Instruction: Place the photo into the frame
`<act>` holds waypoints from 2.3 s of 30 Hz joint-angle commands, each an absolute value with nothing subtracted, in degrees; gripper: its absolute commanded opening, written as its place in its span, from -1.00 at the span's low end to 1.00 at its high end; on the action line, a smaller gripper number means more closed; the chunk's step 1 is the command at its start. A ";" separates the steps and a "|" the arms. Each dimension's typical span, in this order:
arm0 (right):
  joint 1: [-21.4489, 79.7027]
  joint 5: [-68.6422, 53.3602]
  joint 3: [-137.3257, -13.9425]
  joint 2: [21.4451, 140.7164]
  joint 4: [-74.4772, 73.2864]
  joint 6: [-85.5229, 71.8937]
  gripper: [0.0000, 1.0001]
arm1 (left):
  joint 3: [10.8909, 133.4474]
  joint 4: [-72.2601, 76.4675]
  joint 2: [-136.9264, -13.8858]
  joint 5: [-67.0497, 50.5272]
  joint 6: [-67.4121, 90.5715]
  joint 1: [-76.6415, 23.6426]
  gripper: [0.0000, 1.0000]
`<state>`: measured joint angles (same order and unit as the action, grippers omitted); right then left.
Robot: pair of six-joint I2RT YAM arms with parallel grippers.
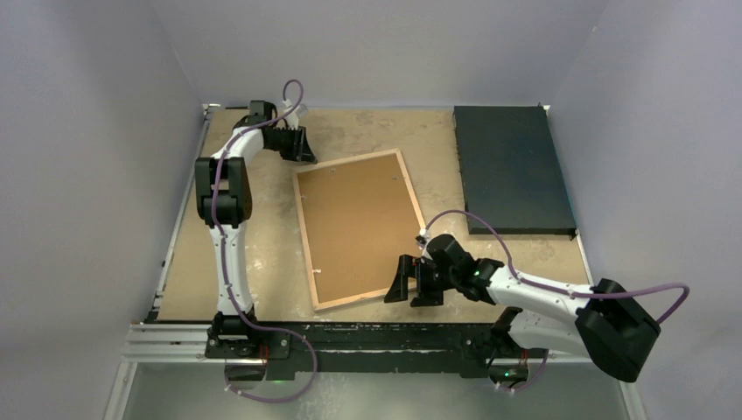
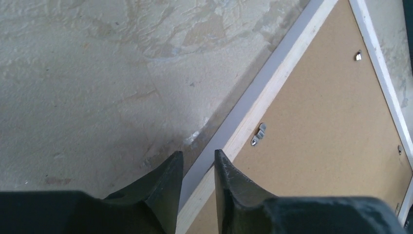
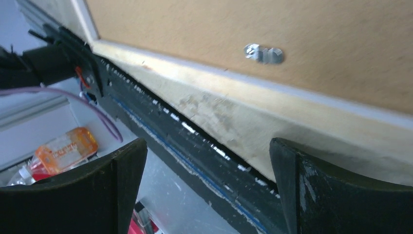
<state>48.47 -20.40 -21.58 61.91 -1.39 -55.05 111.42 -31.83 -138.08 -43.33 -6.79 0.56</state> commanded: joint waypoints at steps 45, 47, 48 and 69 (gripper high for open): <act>31.94 4.72 -72.62 95.67 -2.10 -32.45 0.94 | 73.46 -60.82 -108.36 -46.90 -39.28 7.61 -0.42; 32.58 4.99 -74.16 97.19 -4.62 -32.68 0.94 | 73.11 -56.64 -107.00 -45.89 -35.10 8.73 -0.42; 32.60 5.01 -73.96 97.62 -5.09 -32.76 0.94 | 72.46 -54.09 -106.44 -44.87 -33.16 9.12 -0.42; 35.35 5.67 -62.75 93.49 1.11 -35.23 0.93 | 81.97 -48.50 -103.48 -29.14 -27.98 25.49 -0.24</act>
<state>34.11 4.95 -62.22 97.25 -1.78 -34.79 81.23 -57.54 -106.06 -39.40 -34.02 20.60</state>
